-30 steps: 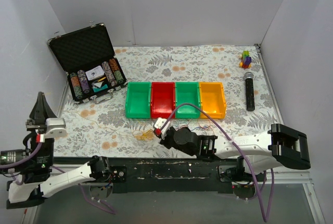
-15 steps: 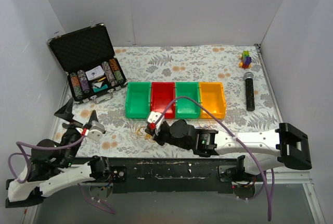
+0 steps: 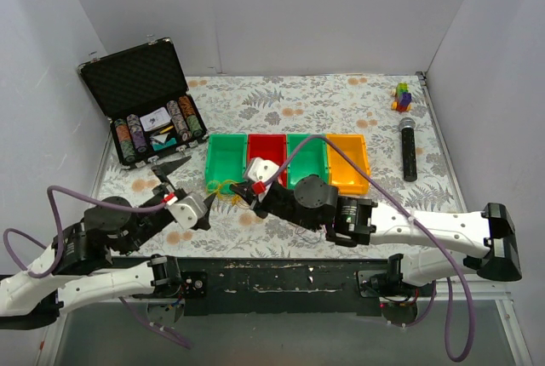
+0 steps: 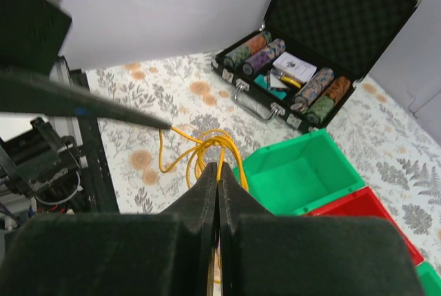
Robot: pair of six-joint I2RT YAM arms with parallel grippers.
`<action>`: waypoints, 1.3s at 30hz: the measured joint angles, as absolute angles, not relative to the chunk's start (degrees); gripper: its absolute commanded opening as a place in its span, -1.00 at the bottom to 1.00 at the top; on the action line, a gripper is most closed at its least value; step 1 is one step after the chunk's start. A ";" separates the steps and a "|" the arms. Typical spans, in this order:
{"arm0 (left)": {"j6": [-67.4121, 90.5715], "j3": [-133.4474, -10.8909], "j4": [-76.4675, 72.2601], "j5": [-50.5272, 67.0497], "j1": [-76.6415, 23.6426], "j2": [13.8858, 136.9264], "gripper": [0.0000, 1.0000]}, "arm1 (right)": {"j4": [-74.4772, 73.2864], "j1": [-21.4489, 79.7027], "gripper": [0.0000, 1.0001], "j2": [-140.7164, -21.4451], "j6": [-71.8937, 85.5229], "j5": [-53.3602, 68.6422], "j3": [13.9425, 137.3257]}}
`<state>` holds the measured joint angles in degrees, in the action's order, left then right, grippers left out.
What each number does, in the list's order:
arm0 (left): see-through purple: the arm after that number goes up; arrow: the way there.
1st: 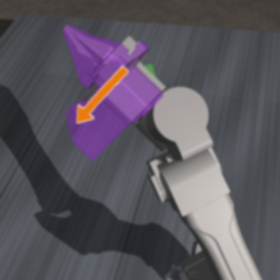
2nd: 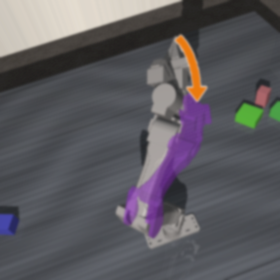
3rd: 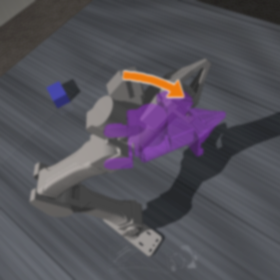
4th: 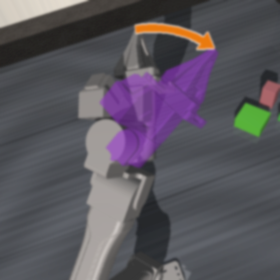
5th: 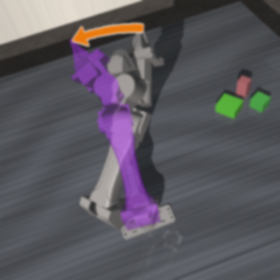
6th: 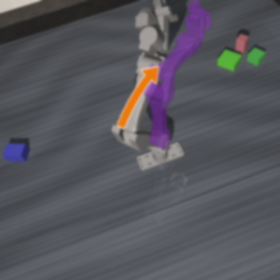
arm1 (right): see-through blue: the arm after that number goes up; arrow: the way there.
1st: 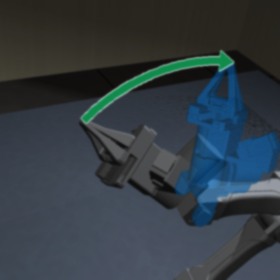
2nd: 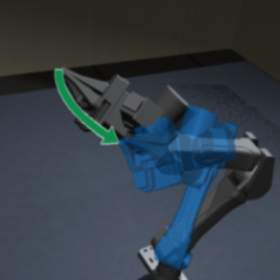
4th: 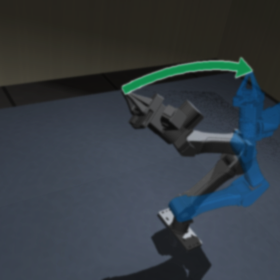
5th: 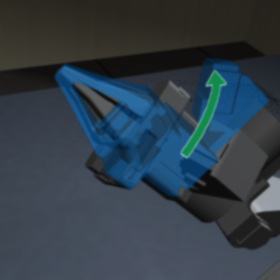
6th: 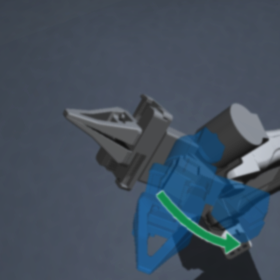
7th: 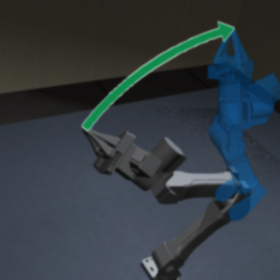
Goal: Untangle the cables
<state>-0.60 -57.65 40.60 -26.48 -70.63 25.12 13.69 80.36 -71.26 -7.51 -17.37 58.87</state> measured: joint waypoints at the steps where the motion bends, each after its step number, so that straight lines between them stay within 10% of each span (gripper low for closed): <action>1: 0.99 -57.19 39.66 -25.71 -70.63 25.54 0.96 | 13.37 80.23 -0.97 -70.89 -7.81 -17.39 59.61; 26: -1.34 -23.53 20.56 -16.51 -70.63 9.28 0.96 | 11.66 77.14 -0.97 -68.42 -7.09 -12.45 65.17; 34: -2.59 -19.90 7.42 -20.18 -70.63 12.29 0.22 | 11.70 77.14 -0.97 -64.86 -4.23 -10.09 65.17; 39: -3.79 -19.90 0.60 -20.12 -70.63 17.30 0.17 | 11.79 77.14 -0.97 -63.44 -2.50 -8.67 65.14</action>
